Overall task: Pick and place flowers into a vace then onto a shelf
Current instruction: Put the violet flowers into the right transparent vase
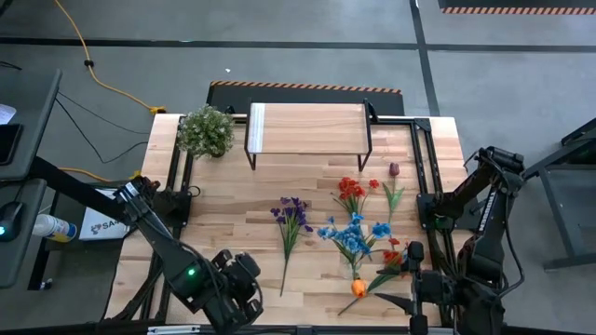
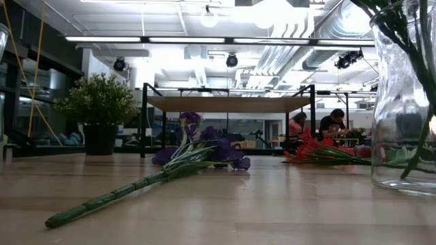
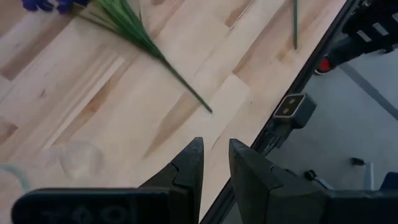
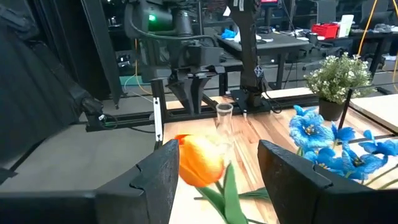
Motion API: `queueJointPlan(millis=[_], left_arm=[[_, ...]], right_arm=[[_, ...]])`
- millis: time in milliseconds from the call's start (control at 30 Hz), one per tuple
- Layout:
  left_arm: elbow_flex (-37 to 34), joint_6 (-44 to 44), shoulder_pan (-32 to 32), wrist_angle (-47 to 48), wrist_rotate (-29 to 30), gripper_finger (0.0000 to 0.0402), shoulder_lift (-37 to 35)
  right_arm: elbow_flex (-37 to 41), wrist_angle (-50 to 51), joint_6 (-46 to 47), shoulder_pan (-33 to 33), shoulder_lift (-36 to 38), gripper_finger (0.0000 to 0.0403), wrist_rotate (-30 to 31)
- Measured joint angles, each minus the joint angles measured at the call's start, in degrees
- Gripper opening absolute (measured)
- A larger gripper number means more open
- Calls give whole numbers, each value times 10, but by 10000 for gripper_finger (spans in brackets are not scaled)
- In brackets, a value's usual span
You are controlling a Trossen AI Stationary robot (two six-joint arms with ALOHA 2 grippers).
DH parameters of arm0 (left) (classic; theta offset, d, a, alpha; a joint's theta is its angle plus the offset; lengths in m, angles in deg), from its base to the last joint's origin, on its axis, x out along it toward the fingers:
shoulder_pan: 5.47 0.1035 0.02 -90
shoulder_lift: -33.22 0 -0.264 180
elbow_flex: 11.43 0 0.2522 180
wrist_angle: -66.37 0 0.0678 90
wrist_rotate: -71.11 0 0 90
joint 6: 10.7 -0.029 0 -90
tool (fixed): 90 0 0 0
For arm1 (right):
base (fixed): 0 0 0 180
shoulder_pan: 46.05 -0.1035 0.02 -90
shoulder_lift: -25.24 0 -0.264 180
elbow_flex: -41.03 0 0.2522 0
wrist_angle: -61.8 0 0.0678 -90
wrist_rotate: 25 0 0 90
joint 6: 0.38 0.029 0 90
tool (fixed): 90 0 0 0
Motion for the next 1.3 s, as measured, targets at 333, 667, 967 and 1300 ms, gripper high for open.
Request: queueJointPlan(millis=[333,667,967,1300], left_arm=[[5,-9,40,0,-29,111,0],[5,-30,85,-49,-44,111,0],[5,-36,120,-97,-60,111,0],[5,-6,146,-98,-72,111,22]], right_arm=[[0,-29,-24,-18,16,206,-1],[0,-76,-58,-19,28,213,0],[0,-219,-214,-19,28,215,-11],[0,-347,-367,-19,28,217,-87]])
